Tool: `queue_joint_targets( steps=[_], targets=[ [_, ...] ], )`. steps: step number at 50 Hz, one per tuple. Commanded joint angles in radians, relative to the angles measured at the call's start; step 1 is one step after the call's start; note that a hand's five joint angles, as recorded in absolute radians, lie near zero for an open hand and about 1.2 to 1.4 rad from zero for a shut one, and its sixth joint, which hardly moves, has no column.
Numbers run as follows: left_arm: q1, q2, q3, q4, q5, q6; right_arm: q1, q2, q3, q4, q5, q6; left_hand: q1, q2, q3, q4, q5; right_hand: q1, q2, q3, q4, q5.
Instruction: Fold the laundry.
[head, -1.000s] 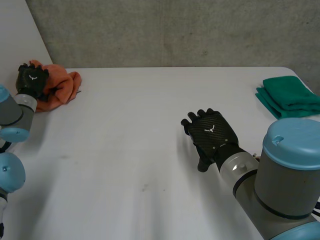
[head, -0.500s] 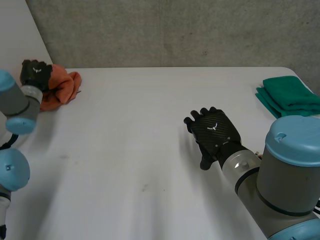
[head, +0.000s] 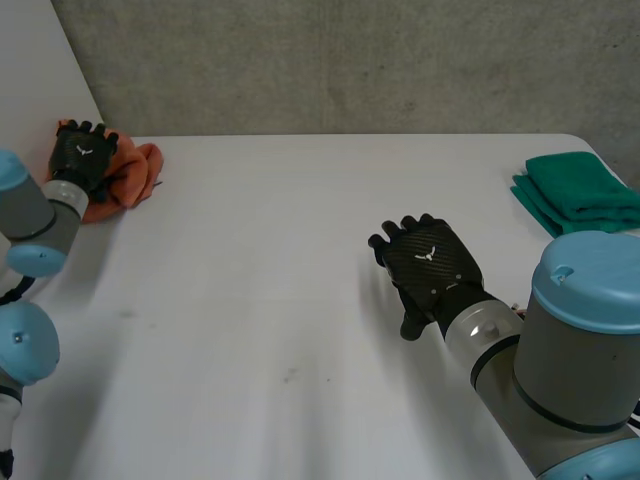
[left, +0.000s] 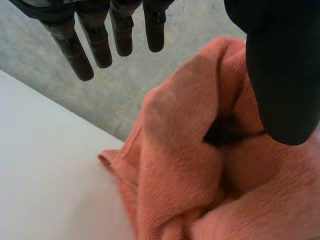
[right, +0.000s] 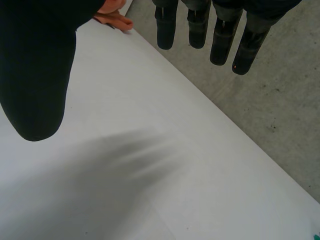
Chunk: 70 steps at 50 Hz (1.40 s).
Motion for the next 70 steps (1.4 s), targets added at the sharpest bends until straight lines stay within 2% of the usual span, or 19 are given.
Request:
queue_joint_targets(
  steps=[1, 7, 13, 16, 19, 20, 28, 32, 34, 40, 41, 44, 45, 48, 50, 53, 58, 63, 70],
  targets=[
    [0.024, -0.055, -0.014, 0.195, 0.050, 0.029, -0.015, 0.002, -0.006, 0.000, 0.000, -0.001, 0.021, 0.023, 0.016, 0.024, 0.027, -0.024, -0.041, -0.037, -0.055, -0.064],
    [0.038, -0.097, -0.011, 0.236, 0.113, 0.032, -0.023, 0.002, -0.012, 0.000, 0.000, -0.001, 0.077, 0.078, 0.072, 0.079, 0.083, -0.024, -0.041, -0.037, -0.055, -0.064],
    [0.053, -0.107, -0.014, 0.242, 0.136, 0.032, -0.034, 0.002, -0.013, 0.000, -0.003, -0.001, 0.335, 0.336, 0.330, 0.337, 0.341, -0.024, -0.041, -0.037, -0.055, -0.064],
    [0.056, -0.115, -0.014, 0.245, 0.158, 0.032, -0.034, 0.002, -0.015, 0.000, -0.003, -0.001, 0.575, 0.577, 0.570, 0.578, 0.582, -0.024, -0.041, -0.037, -0.055, -0.064],
    [0.061, -0.123, -0.012, 0.245, 0.173, 0.032, -0.035, 0.002, -0.018, 0.000, -0.003, -0.001, 1.105, 1.107, 1.100, 1.108, 1.112, -0.024, -0.041, -0.037, -0.055, -0.064],
    [0.061, -0.123, -0.009, 0.245, 0.171, 0.033, -0.035, 0.002, -0.018, 0.000, -0.003, -0.001, 1.162, 1.164, 1.157, 1.165, 1.169, -0.024, -0.041, -0.037, -0.055, -0.064],
    [0.042, -0.110, 0.029, 0.256, 0.106, 0.106, -0.035, 0.000, -0.020, 0.000, -0.003, -0.001, 1.163, 1.164, 1.158, 1.166, 1.169, -0.024, -0.041, -0.037, -0.055, -0.064],
    [-0.017, -0.081, 0.049, 0.200, 0.064, 0.101, -0.035, 0.000, -0.020, 0.000, -0.003, -0.001, 1.163, 1.164, 1.158, 1.166, 1.169, -0.024, -0.041, -0.037, -0.055, -0.064],
    [-0.051, -0.043, 0.060, 0.103, 0.055, 0.089, -0.035, -0.001, -0.020, 0.002, -0.003, -0.001, 1.163, 1.164, 1.158, 1.166, 1.169, -0.024, -0.041, -0.037, -0.055, -0.064],
    [-0.083, 0.029, 0.101, -0.202, 0.056, 0.009, -0.049, -0.003, -0.020, 0.005, -0.005, -0.001, 1.163, 1.164, 1.158, 1.166, 1.169, -0.024, -0.041, -0.037, -0.055, -0.064],
    [-0.105, 0.040, 0.133, -0.280, 0.059, -0.028, -0.049, -0.004, -0.020, 0.005, -0.006, -0.001, 1.163, 1.164, 1.158, 1.166, 1.169, -0.024, -0.041, -0.037, -0.055, -0.064],
    [-0.143, 0.041, 0.211, -0.389, 0.061, -0.092, -0.049, -0.006, -0.020, 0.006, -0.006, -0.001, 1.163, 1.164, 1.158, 1.166, 1.169, -0.024, -0.041, -0.037, -0.055, -0.064],
    [-0.168, 0.034, 0.284, -0.456, 0.063, -0.130, -0.051, -0.006, -0.020, 0.008, -0.008, -0.001, 1.163, 1.164, 1.158, 1.166, 1.169, -0.024, -0.041, -0.037, -0.055, -0.064],
    [-0.189, 0.011, 0.449, -0.547, 0.066, -0.169, -0.051, -0.006, -0.020, 0.008, -0.008, -0.001, 1.163, 1.164, 1.158, 1.166, 1.169, -0.024, -0.041, -0.037, -0.055, -0.064],
    [-0.208, -0.046, 0.631, -0.613, 0.067, -0.207, -0.051, -0.007, -0.018, 0.011, -0.009, -0.001, 1.163, 1.164, 1.158, 1.166, 1.169, -0.024, -0.041, -0.037, -0.055, -0.064],
    [-0.235, -0.115, 0.864, -0.649, 0.066, -0.291, -0.051, -0.007, -0.017, 0.014, -0.009, -0.001, 1.163, 1.164, 1.158, 1.166, 1.169, -0.024, -0.041, -0.037, -0.055, -0.064],
    [-0.260, -0.190, 1.130, -0.664, 0.061, -0.434, -0.049, -0.015, -0.012, 0.015, -0.008, -0.001, 1.163, 1.164, 1.158, 1.166, 1.169, -0.024, -0.041, -0.037, -0.055, -0.064],
    [-0.272, -0.205, 1.183, -0.678, 0.055, -0.442, -0.046, -0.026, -0.006, 0.017, -0.008, -0.001, 1.163, 1.164, 1.158, 1.166, 1.169, -0.024, -0.041, -0.037, -0.055, -0.064],
    [-0.272, -0.189, 1.166, -0.676, -0.009, -0.445, -0.046, -0.027, -0.004, 0.017, -0.006, -0.001, 1.163, 1.164, 1.158, 1.166, 1.169, -0.024, -0.041, -0.037, -0.055, -0.064]
  ],
)
